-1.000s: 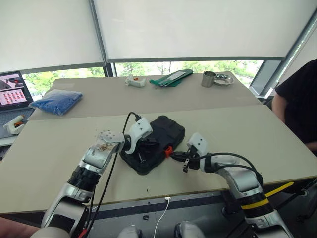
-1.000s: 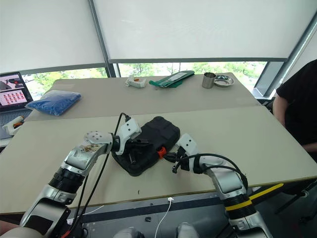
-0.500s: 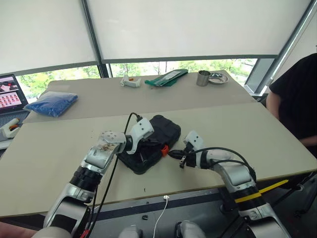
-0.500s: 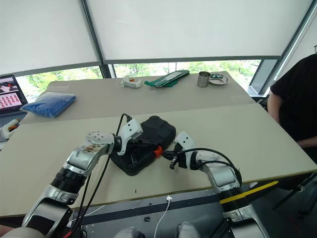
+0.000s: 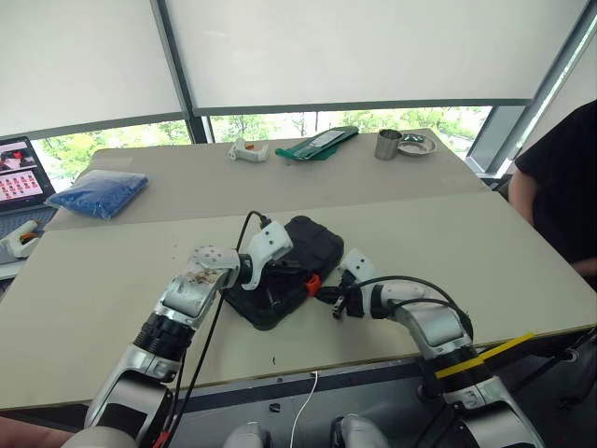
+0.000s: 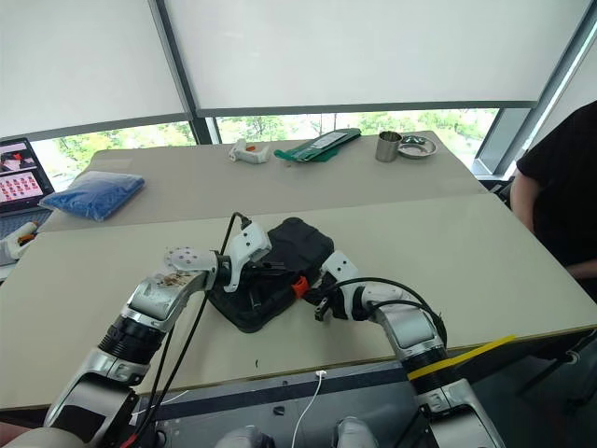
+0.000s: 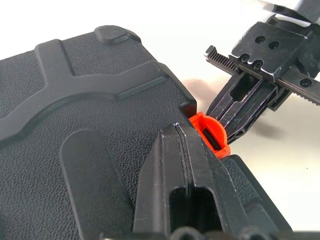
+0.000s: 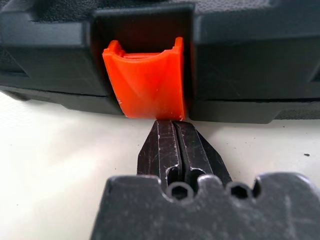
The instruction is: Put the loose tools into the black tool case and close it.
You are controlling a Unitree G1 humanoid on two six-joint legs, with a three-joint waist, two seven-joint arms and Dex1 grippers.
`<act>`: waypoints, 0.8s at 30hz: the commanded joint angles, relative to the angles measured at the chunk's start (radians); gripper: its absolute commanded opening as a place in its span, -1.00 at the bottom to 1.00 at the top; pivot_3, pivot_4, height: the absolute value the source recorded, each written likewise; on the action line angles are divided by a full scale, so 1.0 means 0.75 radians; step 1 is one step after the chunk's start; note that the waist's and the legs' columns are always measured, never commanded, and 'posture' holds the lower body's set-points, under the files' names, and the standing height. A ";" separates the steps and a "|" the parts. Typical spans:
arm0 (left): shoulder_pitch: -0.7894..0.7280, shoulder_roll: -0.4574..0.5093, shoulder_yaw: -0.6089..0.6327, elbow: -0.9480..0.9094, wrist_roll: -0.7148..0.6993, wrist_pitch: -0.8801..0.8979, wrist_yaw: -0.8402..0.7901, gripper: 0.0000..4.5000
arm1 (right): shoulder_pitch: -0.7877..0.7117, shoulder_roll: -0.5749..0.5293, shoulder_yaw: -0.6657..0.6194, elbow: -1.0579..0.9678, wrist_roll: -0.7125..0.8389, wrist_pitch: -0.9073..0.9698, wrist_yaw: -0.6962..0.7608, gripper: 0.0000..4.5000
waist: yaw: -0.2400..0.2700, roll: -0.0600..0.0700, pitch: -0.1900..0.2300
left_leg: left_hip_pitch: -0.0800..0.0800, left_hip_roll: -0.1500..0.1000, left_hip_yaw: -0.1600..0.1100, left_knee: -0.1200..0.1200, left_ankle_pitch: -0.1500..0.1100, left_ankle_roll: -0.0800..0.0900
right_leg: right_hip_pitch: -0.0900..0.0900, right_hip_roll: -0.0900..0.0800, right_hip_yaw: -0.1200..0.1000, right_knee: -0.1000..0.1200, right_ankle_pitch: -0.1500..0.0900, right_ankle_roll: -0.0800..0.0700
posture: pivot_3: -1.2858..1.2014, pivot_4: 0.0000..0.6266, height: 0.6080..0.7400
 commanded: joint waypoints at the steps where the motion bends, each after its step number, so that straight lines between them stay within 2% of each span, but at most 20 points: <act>1: 0.158 0.017 -0.168 0.154 0.082 0.170 -0.001 -0.99 | 0.005 -0.048 -0.031 -0.205 0.063 0.040 0.034 -1.00 | 0.004 0.000 0.000 | 0.001 0.000 0.000 0.000 -0.001 -0.001 | 0.000 0.000 0.000 0.000 0.000 0.000 | 0.03 -0.52 1.00; 4: 0.164 0.021 -0.165 0.145 0.080 0.172 0.000 -0.99 | 0.034 -0.082 -0.038 -0.267 0.078 0.076 0.037 -1.00 | 0.013 -0.003 -0.002 | 0.002 -0.001 0.000 0.000 -0.003 -0.006 | 0.002 0.001 0.000 0.000 0.001 0.000 | 0.03 -0.52 1.00; 6: 0.166 0.023 -0.164 0.143 0.080 0.173 0.001 -0.99 | 0.039 -0.089 -0.039 -0.293 0.093 0.093 0.029 -1.00 | 0.016 -0.005 -0.003 | 0.002 -0.005 0.000 0.001 -0.006 -0.010 | 0.004 0.000 0.000 0.000 0.012 -0.009 | 0.03 -0.52 1.00; 24: 0.170 0.033 -0.172 0.139 0.086 0.206 0.010 -0.99 | -0.037 0.005 -0.042 -0.251 0.114 0.077 -0.027 -1.00 | 0.018 -0.010 -0.001 | 0.003 -0.004 -0.001 0.001 -0.011 -0.010 | 0.004 0.005 -0.002 0.001 0.013 -0.008 | 0.03 -0.52 1.00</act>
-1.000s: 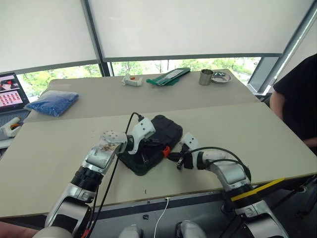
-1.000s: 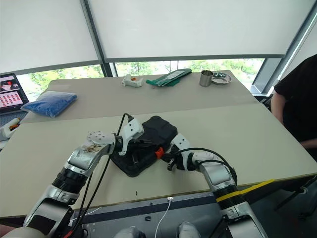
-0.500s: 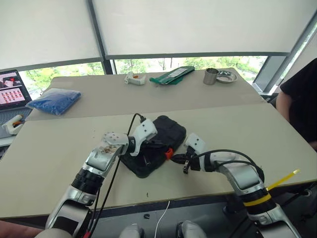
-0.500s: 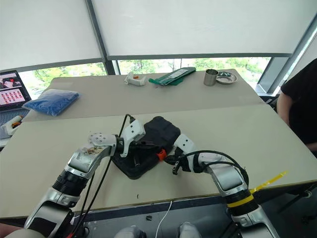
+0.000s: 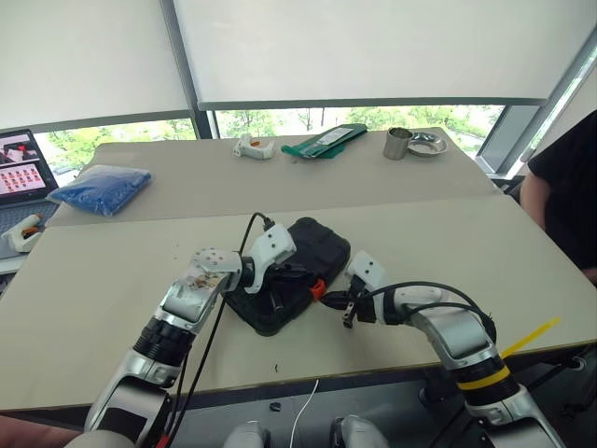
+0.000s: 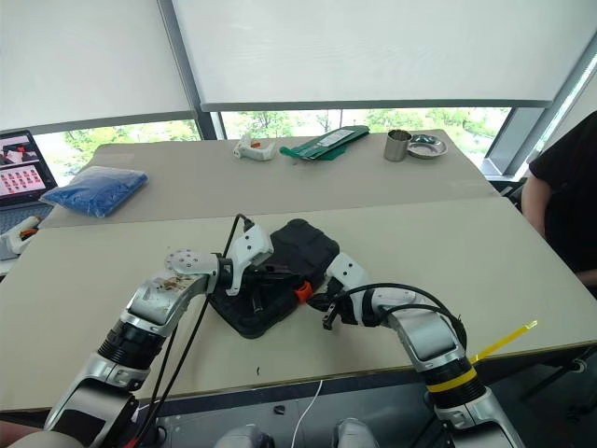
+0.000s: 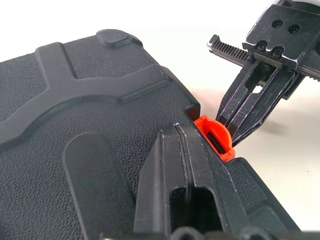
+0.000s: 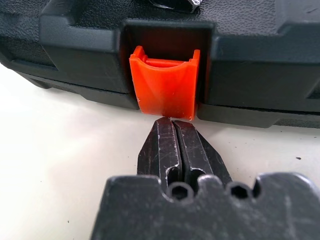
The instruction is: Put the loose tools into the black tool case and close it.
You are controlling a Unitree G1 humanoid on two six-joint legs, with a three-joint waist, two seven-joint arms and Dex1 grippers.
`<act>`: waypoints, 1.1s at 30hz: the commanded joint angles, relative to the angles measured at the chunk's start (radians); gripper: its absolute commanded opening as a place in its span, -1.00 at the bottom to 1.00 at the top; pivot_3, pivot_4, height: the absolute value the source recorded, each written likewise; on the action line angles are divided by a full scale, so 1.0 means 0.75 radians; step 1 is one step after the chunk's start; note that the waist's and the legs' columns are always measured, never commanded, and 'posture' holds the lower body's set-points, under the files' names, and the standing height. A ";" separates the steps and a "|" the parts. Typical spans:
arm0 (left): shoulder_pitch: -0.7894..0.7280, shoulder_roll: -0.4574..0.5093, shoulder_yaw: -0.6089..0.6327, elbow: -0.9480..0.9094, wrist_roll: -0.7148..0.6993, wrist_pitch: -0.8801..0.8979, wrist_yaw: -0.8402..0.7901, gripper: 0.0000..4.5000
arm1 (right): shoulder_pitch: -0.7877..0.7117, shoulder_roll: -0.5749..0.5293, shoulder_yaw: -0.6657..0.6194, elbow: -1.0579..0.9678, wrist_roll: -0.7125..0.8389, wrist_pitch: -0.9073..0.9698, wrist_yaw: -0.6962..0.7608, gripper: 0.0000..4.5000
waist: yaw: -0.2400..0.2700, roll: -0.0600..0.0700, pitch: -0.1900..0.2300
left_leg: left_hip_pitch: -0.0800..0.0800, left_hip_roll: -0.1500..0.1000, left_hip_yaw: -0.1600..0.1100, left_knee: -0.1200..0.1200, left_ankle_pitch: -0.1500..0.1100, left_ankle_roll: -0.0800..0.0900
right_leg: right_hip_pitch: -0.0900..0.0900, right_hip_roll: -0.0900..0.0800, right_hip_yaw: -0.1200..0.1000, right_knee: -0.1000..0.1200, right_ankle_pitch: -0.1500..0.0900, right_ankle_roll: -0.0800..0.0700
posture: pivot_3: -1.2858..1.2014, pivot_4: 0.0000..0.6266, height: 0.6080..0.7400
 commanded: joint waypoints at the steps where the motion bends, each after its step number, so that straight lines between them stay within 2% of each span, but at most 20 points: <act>1: 0.147 0.032 -0.175 0.186 0.102 0.223 0.024 -0.99 | -0.107 0.078 -0.034 -0.054 0.064 -0.049 -0.017 -1.00 | -0.001 0.000 0.000 | 0.000 0.000 0.000 0.000 0.000 0.000 | 0.000 0.000 0.000 0.000 0.000 0.000 | 0.03 -0.52 1.00; 10: 0.175 0.044 -0.211 0.173 0.088 0.320 0.033 -0.99 | -0.180 0.189 -0.003 0.051 0.040 -0.077 -0.055 -1.00 | -0.018 0.001 0.001 | 0.002 0.004 -0.002 0.000 -0.001 -0.002 | 0.000 0.002 -0.005 0.000 0.000 0.000 | 0.03 -0.52 1.00; 17: 0.195 0.042 -0.207 0.157 0.078 0.316 0.051 -0.99 | -0.148 0.113 -0.009 -0.015 0.050 -0.038 -0.013 -1.00 | -0.021 0.004 0.001 | 0.005 0.006 -0.003 0.000 -0.002 -0.003 | -0.004 0.000 -0.011 0.000 0.000 0.000 | 0.03 -0.52 1.00; 22: 0.234 -0.016 -0.041 0.129 0.017 0.057 0.089 -0.99 | -0.041 -0.018 -0.032 -0.128 0.081 -0.049 0.074 -1.00 | -0.010 0.007 -0.001 | 0.004 0.004 -0.003 0.000 -0.001 -0.003 | -0.003 -0.001 -0.010 0.000 0.000 0.000 | 0.03 -0.52 1.00; 25: 0.269 -0.022 0.086 0.095 -0.036 -0.174 0.069 -0.99 | 0.063 -0.127 -0.076 -0.181 0.090 -0.159 0.143 -1.00 | -0.001 0.011 -0.003 | 0.002 0.003 -0.003 0.000 -0.001 -0.003 | -0.002 -0.002 -0.010 0.000 0.000 0.000 | 0.03 -0.52 1.00; 29: 0.314 0.011 0.245 0.017 -0.152 -0.328 -0.001 -0.99 | 0.195 -0.213 -0.214 -0.222 0.160 -0.333 0.212 -1.00 | 0.007 0.012 0.002 | -0.002 -0.001 -0.003 0.000 -0.001 0.004 | -0.004 -0.002 -0.006 0.002 0.003 0.001 | 0.03 -0.52 1.00; 32: 0.356 0.072 0.345 -0.053 -0.233 -0.420 -0.072 -0.70 | 0.285 -0.257 -0.325 -0.222 0.210 -0.458 0.256 -1.00 | -0.001 0.007 0.006 | -0.014 -0.001 -0.001 0.000 -0.006 0.005 | -0.015 0.006 -0.002 0.002 0.005 -0.004 | 0.03 -0.52 1.00; 33: 0.371 0.097 0.387 -0.073 -0.252 -0.448 -0.079 -0.57 | 0.311 -0.272 -0.359 -0.218 0.217 -0.513 0.273 -0.74 | -0.002 0.006 0.007 | -0.019 -0.003 -0.001 0.000 -0.007 0.006 | -0.019 0.008 0.000 0.002 0.006 -0.007 | 0.03 -0.52 1.00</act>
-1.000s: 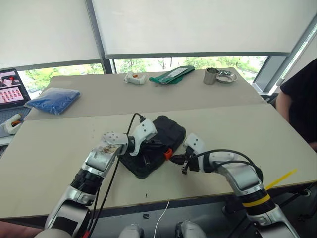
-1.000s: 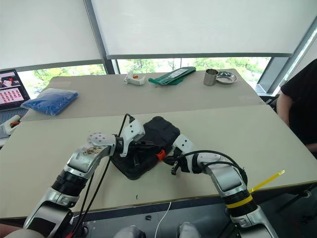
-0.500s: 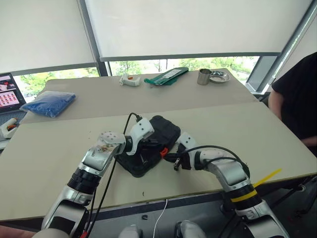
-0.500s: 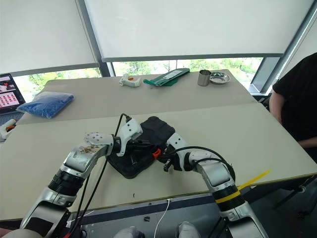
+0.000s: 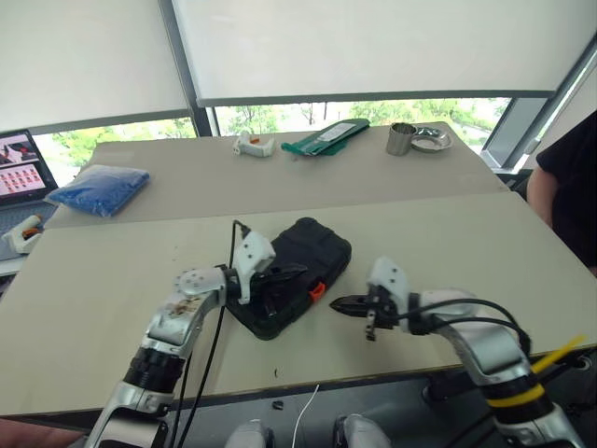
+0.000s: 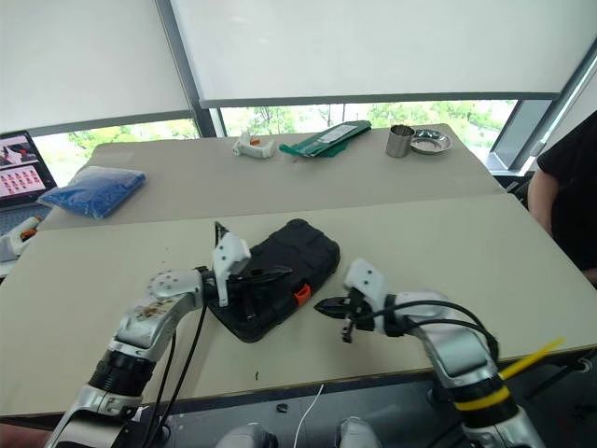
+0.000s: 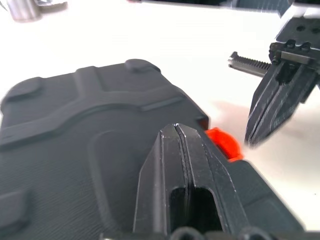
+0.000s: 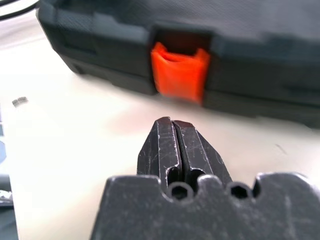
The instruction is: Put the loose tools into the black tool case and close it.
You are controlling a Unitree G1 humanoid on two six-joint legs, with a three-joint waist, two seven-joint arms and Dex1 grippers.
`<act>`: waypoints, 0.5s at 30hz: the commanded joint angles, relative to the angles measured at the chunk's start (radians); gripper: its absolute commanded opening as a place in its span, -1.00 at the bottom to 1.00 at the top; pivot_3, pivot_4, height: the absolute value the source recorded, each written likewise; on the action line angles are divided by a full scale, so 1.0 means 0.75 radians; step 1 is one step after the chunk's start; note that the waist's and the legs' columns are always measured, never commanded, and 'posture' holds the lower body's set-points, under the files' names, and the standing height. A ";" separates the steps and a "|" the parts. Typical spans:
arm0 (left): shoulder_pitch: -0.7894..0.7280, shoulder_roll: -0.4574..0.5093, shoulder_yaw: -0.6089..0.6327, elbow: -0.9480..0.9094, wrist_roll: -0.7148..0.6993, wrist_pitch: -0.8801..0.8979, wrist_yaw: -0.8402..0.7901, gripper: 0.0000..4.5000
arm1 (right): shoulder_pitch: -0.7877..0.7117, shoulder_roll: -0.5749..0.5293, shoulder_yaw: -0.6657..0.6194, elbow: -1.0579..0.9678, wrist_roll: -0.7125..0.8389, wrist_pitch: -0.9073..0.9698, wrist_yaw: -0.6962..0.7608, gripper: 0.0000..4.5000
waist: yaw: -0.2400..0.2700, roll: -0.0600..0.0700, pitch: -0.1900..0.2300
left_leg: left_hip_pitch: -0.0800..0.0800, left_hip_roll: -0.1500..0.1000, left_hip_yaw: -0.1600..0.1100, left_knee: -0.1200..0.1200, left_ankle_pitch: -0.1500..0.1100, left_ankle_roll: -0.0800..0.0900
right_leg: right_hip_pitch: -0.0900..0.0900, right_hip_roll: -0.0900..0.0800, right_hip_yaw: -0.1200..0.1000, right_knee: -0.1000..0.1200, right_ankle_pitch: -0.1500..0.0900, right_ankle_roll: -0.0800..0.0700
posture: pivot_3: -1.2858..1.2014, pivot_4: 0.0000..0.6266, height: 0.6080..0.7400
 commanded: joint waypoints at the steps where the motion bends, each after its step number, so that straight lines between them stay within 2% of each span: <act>1: 0.093 0.101 0.132 -0.018 -0.061 -0.065 -0.058 -0.39 | 0.067 -0.051 -0.151 -0.045 0.079 -0.181 0.073 -0.65 | -0.001 -0.002 0.003 | -0.001 -0.001 0.001 0.000 0.000 0.000 | -0.002 0.002 0.001 0.000 0.001 -0.004 | 0.03 -0.52 1.00; 2: 0.109 0.124 0.162 -0.033 -0.076 -0.073 -0.059 -0.21 | 0.089 -0.072 -0.174 -0.045 0.098 -0.194 0.098 -0.47 | -0.001 -0.004 0.007 | -0.001 -0.001 0.001 0.000 -0.001 0.001 | -0.002 0.003 0.001 0.000 0.006 -0.011 | 0.03 -0.52 1.00; 4: 0.158 0.194 0.239 -0.043 -0.085 -0.085 -0.056 0.10 | 0.123 -0.110 -0.234 -0.013 0.092 -0.296 0.126 -0.18 | 0.003 -0.007 0.016 | -0.002 -0.001 0.002 0.000 -0.001 0.002 | -0.002 0.003 0.000 -0.002 0.007 -0.013 | 0.03 -0.52 1.00; 9: 0.335 0.363 0.381 0.047 0.026 -0.302 -0.042 0.95 | 0.156 -0.160 -0.354 0.165 0.017 -0.643 0.144 0.59 | 0.009 -0.013 0.032 | -0.003 -0.001 0.004 0.002 -0.006 -0.001 | -0.002 -0.002 0.001 -0.003 0.001 -0.003 | 0.03 -0.52 1.00; 11: 0.405 0.411 0.423 0.104 0.061 -0.414 -0.037 1.00 | 0.162 -0.183 -0.380 0.231 0.035 -0.704 0.177 0.90 | 0.010 -0.010 0.034 | -0.002 -0.002 0.005 0.002 -0.007 -0.001 | -0.002 -0.004 0.002 -0.003 0.001 -0.003 | 0.03 -0.52 1.00; 12: 0.425 0.424 0.431 0.121 0.065 -0.453 -0.038 1.00 | 0.162 -0.192 -0.386 0.254 0.043 -0.721 0.187 0.99 | 0.011 -0.009 0.035 | -0.001 -0.002 0.006 0.002 -0.007 -0.001 | -0.001 -0.005 0.003 -0.003 0.001 -0.003 | 0.03 -0.52 1.00; 15: 0.517 0.458 0.475 0.173 0.068 -0.553 -0.054 1.00 | 0.162 -0.239 -0.390 0.320 0.040 -0.780 0.235 0.99 | 0.007 -0.007 0.042 | 0.000 -0.002 0.010 0.002 -0.006 -0.002 | -0.003 -0.004 0.003 -0.002 0.001 -0.003 | 0.03 -0.52 1.00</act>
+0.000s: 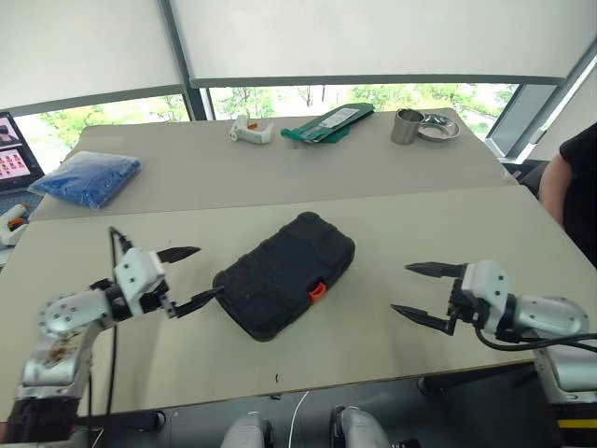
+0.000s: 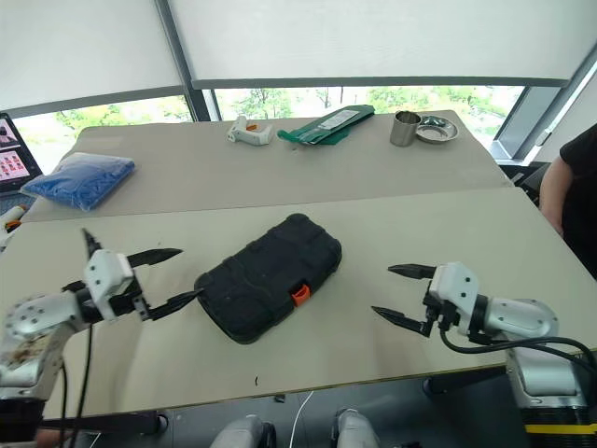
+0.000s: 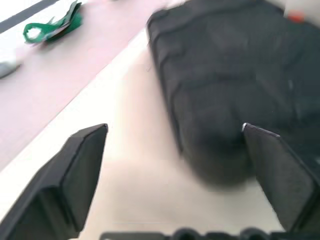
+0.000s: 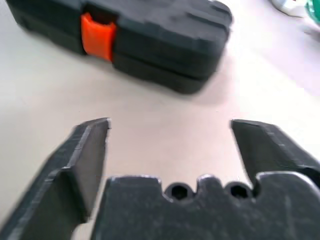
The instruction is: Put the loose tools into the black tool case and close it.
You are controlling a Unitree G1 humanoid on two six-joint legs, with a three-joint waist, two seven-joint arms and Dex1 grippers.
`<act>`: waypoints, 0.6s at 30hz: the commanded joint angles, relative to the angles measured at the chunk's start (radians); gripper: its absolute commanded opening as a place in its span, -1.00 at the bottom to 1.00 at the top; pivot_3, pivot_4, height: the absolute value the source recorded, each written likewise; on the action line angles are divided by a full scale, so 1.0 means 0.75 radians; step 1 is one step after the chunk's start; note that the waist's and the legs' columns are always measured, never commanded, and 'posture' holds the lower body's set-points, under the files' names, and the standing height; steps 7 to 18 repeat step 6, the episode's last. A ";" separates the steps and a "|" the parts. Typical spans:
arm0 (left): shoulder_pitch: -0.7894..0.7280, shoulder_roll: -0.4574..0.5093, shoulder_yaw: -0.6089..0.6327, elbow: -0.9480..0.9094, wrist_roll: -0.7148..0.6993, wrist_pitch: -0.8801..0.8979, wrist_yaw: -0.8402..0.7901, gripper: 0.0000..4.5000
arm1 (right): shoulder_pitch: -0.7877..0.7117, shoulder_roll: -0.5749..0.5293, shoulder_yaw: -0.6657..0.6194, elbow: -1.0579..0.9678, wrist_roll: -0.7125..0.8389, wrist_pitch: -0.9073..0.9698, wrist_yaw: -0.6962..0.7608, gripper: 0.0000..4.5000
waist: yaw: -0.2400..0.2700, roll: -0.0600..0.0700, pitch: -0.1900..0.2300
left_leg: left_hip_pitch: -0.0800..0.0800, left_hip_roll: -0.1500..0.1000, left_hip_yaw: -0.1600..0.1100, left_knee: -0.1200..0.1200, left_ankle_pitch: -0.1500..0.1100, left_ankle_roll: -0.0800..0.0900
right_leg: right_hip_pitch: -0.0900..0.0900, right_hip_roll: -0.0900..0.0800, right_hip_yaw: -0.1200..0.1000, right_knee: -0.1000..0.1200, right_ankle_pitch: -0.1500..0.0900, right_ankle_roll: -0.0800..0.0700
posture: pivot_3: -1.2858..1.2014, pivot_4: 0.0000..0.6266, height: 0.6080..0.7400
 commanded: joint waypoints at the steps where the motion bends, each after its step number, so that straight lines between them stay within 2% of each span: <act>1: 0.091 0.024 0.057 0.068 0.037 -0.123 0.000 1.00 | 0.000 -0.057 -0.043 0.063 0.003 -0.121 0.052 0.99 | 0.001 -0.003 0.005 | 0.000 0.003 0.001 0.000 0.000 0.000 | 0.000 0.001 0.000 0.001 0.000 0.000 | 0.03 -0.52 1.00; 3: 0.115 0.026 0.059 0.074 0.039 -0.152 0.005 1.00 | -0.005 -0.066 -0.042 0.092 0.002 -0.146 0.051 0.99 | 0.006 -0.008 0.008 | -0.001 0.004 0.005 0.000 0.001 -0.002 | -0.001 0.002 -0.001 0.001 0.000 0.000 | 0.03 -0.52 1.00; 18: 0.135 0.014 0.061 0.058 -0.005 -0.137 0.001 1.00 | -0.016 -0.069 -0.035 0.119 0.007 -0.141 0.039 0.99 | 0.012 -0.008 0.008 | -0.002 0.004 0.010 0.002 0.002 -0.003 | -0.001 0.001 -0.001 0.001 0.001 -0.001 | 0.03 -0.52 1.00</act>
